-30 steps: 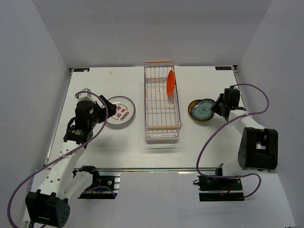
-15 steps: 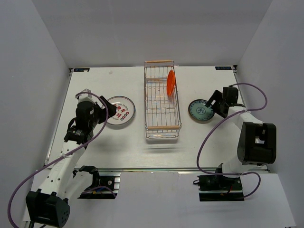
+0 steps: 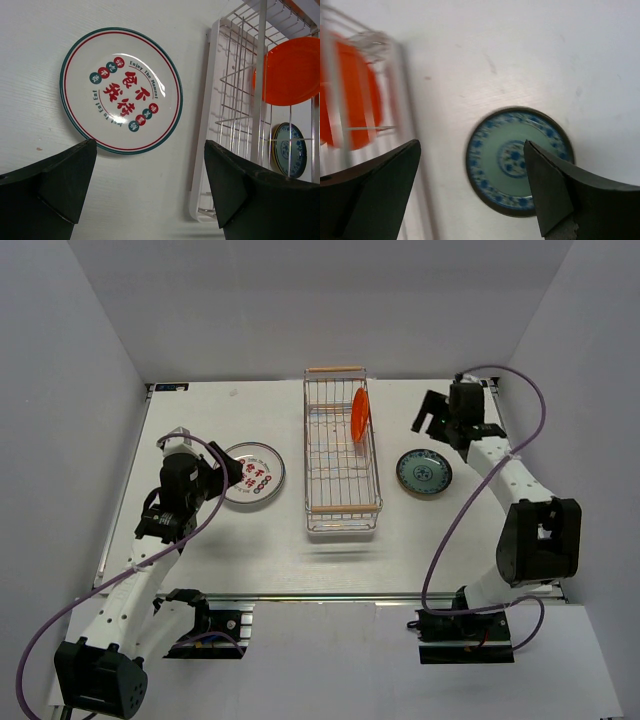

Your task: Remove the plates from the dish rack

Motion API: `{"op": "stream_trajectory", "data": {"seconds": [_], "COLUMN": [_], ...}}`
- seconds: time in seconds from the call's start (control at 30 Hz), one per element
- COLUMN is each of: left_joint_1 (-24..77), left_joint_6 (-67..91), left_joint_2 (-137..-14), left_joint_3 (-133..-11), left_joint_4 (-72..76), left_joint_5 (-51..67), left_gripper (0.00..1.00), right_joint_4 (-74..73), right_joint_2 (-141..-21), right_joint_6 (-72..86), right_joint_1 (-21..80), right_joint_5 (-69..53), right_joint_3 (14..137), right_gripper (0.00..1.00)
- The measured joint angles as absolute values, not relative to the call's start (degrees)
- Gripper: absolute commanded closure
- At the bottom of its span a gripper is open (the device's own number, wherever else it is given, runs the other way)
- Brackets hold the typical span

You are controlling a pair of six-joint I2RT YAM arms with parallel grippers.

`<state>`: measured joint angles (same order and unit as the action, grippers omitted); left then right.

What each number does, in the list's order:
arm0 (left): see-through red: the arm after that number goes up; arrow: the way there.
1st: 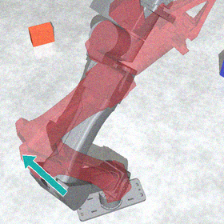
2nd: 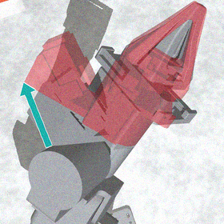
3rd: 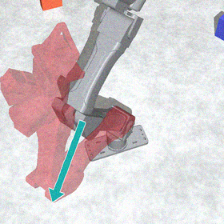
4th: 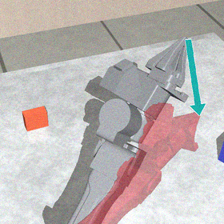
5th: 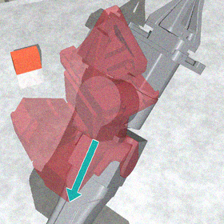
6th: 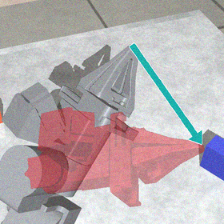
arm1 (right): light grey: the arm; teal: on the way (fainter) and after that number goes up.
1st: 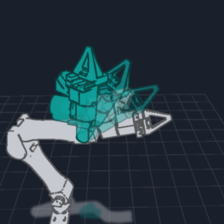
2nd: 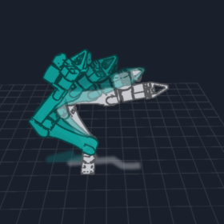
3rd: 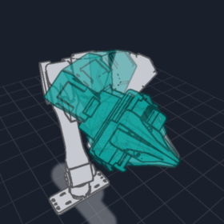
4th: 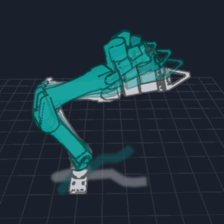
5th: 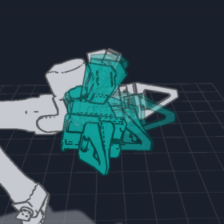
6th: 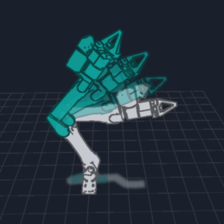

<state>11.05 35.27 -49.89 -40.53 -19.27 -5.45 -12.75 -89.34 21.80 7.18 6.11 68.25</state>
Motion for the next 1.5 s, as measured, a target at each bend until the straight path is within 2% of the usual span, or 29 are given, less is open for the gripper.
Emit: {"op": "stream_trajectory", "data": {"seconds": [0.23,0.47,0.6,0.8,0.9,0.93,1.0,1.27,1.37,1.5], "left_joint_1": [11.05,11.05,11.05,11.05,11.05,11.05,11.05,11.05,11.05,11.05], "left_joint_6": [35.18,34.92,34.89,34.72,34.70,34.70,34.70,34.72,34.72,34.72], "left_joint_2": [-49.87,-49.60,-49.45,-49.39,-49.41,-49.41,-49.41,-49.41,-49.39,-49.39], "left_joint_3": [-40.53,-40.49,-40.38,-40.01,-40.01,-40.01,-40.01,-39.99,-39.99,-39.99], "left_joint_4": [-19.46,-19.73,-19.68,-19.70,-19.68,-19.70,-19.68,-19.70,-19.73,-19.75], "left_joint_5": [-6.85,-7.53,-7.60,-7.53,-7.55,-7.55,-7.57,-7.60,-7.66,-7.99], "left_gripper": [0.02,0.02,0.02,0.02,0.02,0.02,0.02,0.02,0.02,0.02], "right_joint_4": [-14.92,-20.49,-25.21,-27.53,-28.01,-28.27,-28.45,-28.47,-28.38,-28.34], "right_joint_2": [-92.82,-108.42,-117.10,-121.93,-122.37,-122.37,-122.37,-122.37,-122.37,-122.37], "right_joint_6": [16.45,12.27,11.53,10.46,10.20,10.13,10.15,10.04,9.67,8.69], "right_joint_1": [20.82,29.34,32.08,33.17,33.12,33.10,33.04,33.15,33.34,33.61], "right_joint_5": [10.55,22.02,30.09,35.92,36.97,37.30,37.69,38.24,38.50,38.94], "right_joint_3": [85.52,102.67,109.14,111.33,112.01,112.20,112.64,112.75,112.75,112.75], "right_gripper": [0.11,0.11,0.15,0.27,0.39,0.47,0.56,0.81,0.82,0.89]}}
